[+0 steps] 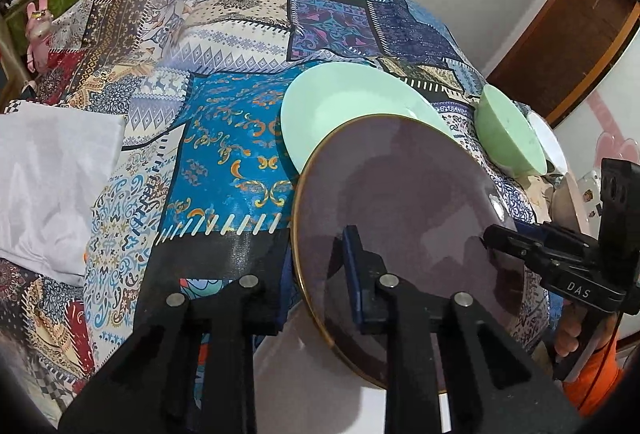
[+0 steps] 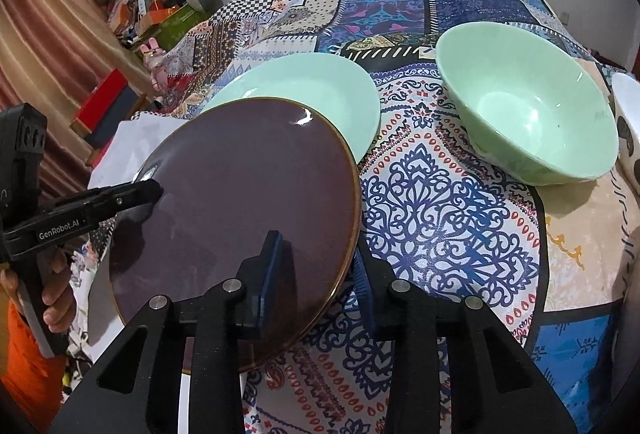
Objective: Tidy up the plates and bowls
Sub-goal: 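Carry the dark brown plate with both grippers toward the pink bowl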
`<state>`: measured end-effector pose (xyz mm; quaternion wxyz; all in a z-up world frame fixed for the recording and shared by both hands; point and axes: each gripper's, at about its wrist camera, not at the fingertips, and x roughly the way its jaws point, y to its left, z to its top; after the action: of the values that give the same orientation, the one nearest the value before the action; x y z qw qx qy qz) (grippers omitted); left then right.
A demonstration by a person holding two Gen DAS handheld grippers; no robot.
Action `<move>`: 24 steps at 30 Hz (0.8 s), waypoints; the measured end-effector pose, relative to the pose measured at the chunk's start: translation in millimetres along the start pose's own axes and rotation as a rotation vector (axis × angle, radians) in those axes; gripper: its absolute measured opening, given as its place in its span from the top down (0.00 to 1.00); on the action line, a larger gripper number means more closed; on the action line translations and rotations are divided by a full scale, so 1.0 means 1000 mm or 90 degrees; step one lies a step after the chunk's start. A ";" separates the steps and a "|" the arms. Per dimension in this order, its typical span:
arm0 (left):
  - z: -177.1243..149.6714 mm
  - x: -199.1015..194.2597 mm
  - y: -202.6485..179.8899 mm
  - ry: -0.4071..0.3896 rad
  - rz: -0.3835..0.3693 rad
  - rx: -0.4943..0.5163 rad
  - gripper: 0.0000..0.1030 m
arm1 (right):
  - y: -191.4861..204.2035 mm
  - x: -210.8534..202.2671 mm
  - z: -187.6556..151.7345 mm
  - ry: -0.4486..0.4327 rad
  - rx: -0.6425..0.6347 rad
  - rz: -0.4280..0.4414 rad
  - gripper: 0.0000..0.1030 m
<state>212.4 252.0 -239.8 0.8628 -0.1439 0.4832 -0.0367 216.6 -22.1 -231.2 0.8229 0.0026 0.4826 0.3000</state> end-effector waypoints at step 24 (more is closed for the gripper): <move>-0.010 -0.018 -0.033 -0.019 0.006 0.015 0.78 | -0.009 -0.030 -0.008 -0.026 0.008 -0.009 0.70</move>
<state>197.2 222.4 -220.6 0.8716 -0.1319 0.4707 -0.0358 204.0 -47.1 -214.6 0.8344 0.0108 0.4679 0.2911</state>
